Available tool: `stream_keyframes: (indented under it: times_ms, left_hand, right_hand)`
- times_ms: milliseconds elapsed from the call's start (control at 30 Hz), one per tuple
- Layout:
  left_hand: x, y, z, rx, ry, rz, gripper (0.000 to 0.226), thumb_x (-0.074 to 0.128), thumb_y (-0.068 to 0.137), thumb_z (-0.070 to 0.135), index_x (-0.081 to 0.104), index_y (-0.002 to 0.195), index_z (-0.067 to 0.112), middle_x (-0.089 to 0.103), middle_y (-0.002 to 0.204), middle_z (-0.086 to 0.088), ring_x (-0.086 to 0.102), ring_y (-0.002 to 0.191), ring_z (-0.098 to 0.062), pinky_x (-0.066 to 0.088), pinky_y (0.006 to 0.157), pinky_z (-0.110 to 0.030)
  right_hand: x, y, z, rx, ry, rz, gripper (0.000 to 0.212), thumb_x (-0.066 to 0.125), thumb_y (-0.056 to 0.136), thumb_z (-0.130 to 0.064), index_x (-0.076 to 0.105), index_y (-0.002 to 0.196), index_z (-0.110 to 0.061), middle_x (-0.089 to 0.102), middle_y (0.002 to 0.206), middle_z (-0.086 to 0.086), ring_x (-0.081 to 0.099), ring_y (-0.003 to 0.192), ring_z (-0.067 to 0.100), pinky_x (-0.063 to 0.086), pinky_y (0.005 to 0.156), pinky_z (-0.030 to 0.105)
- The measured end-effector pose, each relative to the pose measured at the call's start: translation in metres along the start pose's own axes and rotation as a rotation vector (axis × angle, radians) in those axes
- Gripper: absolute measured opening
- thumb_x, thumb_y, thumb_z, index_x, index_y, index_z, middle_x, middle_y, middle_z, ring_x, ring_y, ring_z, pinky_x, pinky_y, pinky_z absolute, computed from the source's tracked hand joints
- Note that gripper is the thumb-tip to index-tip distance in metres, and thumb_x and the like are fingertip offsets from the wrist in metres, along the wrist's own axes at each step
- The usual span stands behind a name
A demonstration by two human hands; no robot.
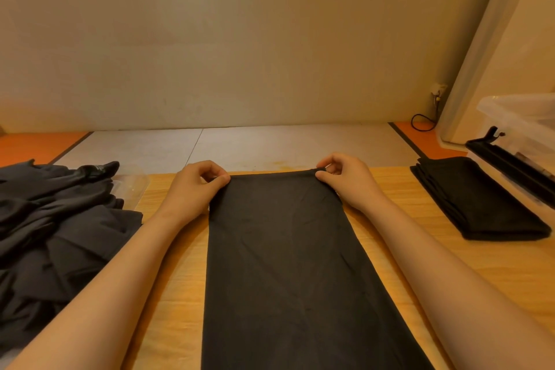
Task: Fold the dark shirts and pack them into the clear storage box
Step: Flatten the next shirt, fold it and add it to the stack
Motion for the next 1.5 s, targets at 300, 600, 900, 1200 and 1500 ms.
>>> stream_keyframes:
  times_ms: [300, 600, 900, 1200, 1500]
  left_hand:
    - [0.002, 0.004, -0.011, 0.041, 0.128, 0.013, 0.011, 0.060, 0.093, 0.025, 0.065, 0.103, 0.022, 0.062, 0.097, 0.001, 0.055, 0.093, -0.014, 0.047, 0.080, -0.025]
    - [0.005, 0.003, -0.009, 0.163, 0.430, -0.037, 0.010, 0.060, 0.091, 0.033, 0.059, 0.095, 0.025, 0.058, 0.107, 0.003, 0.045, 0.109, -0.017, 0.038, 0.086, -0.031]
    - [0.000, -0.003, 0.001, 0.193, 0.214, -0.024, 0.020, 0.056, 0.096, 0.019, 0.059, 0.115, 0.021, 0.058, 0.097, 0.004, 0.051, 0.093, -0.013, 0.040, 0.082, -0.026]
    - [-0.020, -0.028, 0.031, 0.244, 0.246, -0.008, 0.009, 0.061, 0.092, 0.017, 0.062, 0.100, 0.015, 0.053, 0.104, 0.001, 0.047, 0.097, -0.013, 0.037, 0.079, -0.016]
    - [-0.060, -0.125, 0.075, 0.338, 0.113, -0.006, 0.011, 0.068, 0.086, 0.014, 0.064, 0.091, 0.022, 0.064, 0.094, 0.011, 0.057, 0.093, -0.006, 0.043, 0.081, -0.018]
  right_hand:
    - [0.002, -0.001, 0.002, -0.059, -0.116, 0.049, 0.017, 0.063, 0.089, -0.017, 0.066, 0.106, -0.018, 0.059, 0.092, -0.003, 0.053, 0.082, 0.009, 0.045, 0.071, 0.021]
    - [0.005, -0.003, -0.001, -0.131, -0.401, -0.029, 0.015, 0.054, 0.092, -0.018, 0.062, 0.104, -0.018, 0.057, 0.110, 0.000, 0.043, 0.113, 0.020, 0.037, 0.093, 0.034]
    - [-0.008, -0.010, -0.019, -0.228, -0.202, 0.074, 0.012, 0.056, 0.089, -0.010, 0.058, 0.095, -0.020, 0.061, 0.098, 0.000, 0.053, 0.097, 0.019, 0.044, 0.086, 0.033]
    - [-0.037, -0.035, -0.047, -0.172, 0.045, 0.084, 0.010, 0.059, 0.089, -0.007, 0.060, 0.091, -0.017, 0.057, 0.087, -0.013, 0.051, 0.080, -0.004, 0.037, 0.068, 0.003]
    - [-0.074, -0.103, -0.065, -0.118, 0.217, -0.017, 0.011, 0.063, 0.088, -0.005, 0.064, 0.091, -0.016, 0.067, 0.097, 0.003, 0.064, 0.093, 0.017, 0.050, 0.085, 0.028]
Point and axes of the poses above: each hand's wrist, its own y-axis towards the middle knuckle, its own x-axis out of the palm, z = x × y, the point moved 3 cm from there along y, towards the middle knuckle
